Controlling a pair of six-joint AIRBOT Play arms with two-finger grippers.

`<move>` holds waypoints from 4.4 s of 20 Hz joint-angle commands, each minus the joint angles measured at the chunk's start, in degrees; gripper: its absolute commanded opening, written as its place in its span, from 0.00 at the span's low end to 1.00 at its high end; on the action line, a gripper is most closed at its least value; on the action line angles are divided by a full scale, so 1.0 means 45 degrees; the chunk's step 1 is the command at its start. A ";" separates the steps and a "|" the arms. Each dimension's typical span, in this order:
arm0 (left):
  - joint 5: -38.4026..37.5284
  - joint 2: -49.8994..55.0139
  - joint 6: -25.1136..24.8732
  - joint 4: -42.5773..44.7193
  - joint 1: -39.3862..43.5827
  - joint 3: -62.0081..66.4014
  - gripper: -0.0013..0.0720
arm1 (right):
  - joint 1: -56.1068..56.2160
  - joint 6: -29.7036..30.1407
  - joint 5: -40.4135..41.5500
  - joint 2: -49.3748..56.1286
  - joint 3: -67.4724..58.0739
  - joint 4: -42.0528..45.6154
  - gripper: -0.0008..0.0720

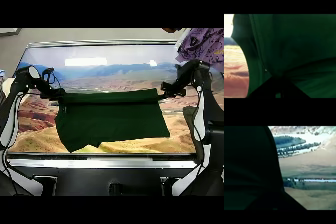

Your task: Fold the clothes and pants, and hang the long-sleeved shirts on hangers.

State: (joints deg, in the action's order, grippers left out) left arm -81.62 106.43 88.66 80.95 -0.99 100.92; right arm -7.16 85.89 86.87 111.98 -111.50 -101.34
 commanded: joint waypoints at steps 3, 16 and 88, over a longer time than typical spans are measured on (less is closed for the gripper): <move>-0.1443 0.0097 0.0097 0.0063 0.0121 0.0010 0.05 | 0.0015 0.0005 0.0733 0.0525 0.0393 0.0141 0.05; -0.1574 -0.2152 0.0986 0.1030 -0.1200 -0.1166 0.83 | -0.2438 0.1030 0.1404 -0.1151 0.1234 -0.1812 0.61; 0.0185 -1.2798 0.0253 -0.4964 -0.2225 -1.3177 0.05 | -0.1831 0.1146 -0.3303 -1.0734 1.3464 -0.2385 0.05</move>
State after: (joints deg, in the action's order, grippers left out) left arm -85.45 43.11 92.42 59.42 -12.01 39.57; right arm -21.26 93.69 78.65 59.94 -50.33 -115.42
